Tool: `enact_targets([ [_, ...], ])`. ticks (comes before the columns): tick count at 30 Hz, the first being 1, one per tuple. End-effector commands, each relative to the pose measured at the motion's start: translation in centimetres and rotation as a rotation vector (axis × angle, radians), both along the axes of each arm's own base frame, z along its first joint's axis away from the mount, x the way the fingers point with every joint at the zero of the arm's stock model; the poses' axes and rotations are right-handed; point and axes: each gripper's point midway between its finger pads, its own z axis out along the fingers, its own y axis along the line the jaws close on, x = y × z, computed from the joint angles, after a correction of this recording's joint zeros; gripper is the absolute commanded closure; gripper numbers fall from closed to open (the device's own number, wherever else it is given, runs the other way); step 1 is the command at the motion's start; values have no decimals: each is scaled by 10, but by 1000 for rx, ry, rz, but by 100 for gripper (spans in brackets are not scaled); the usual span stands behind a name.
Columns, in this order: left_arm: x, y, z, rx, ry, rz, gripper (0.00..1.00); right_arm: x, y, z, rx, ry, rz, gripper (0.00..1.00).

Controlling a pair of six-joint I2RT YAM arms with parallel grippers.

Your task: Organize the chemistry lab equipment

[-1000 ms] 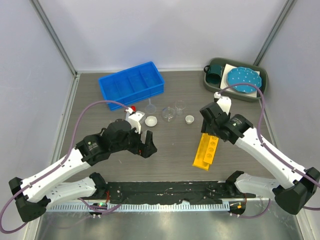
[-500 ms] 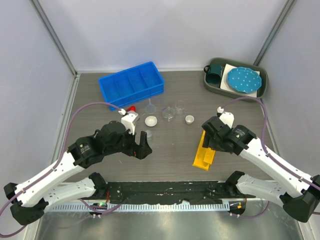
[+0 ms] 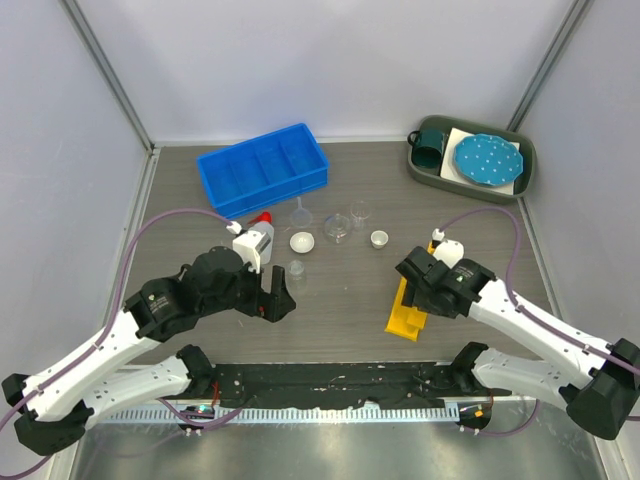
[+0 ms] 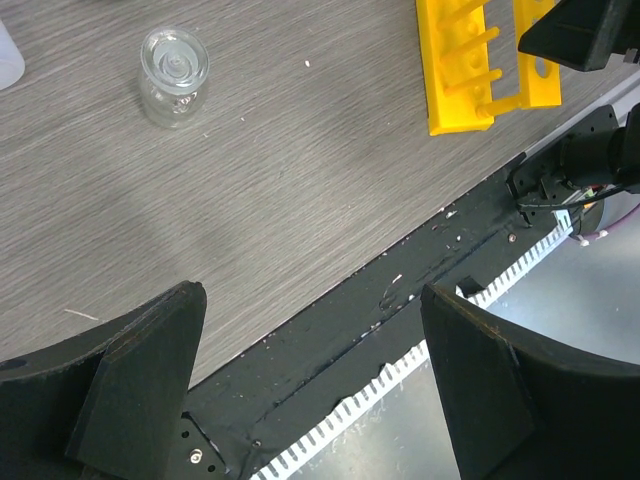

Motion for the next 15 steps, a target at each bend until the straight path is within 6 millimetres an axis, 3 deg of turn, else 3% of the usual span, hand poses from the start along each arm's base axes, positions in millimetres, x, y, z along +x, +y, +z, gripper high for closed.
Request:
enact_targets([
  [1, 4, 2, 6, -5, -18, 17, 7, 11, 9, -2, 31, -46, -34, 32],
  [7, 5, 2, 1, 15, -13, 15, 7, 12, 8, -8, 18, -43, -39, 33],
  [15, 7, 0, -2, 20, -14, 14, 7, 13, 3, -9, -14, -44, -47, 45],
])
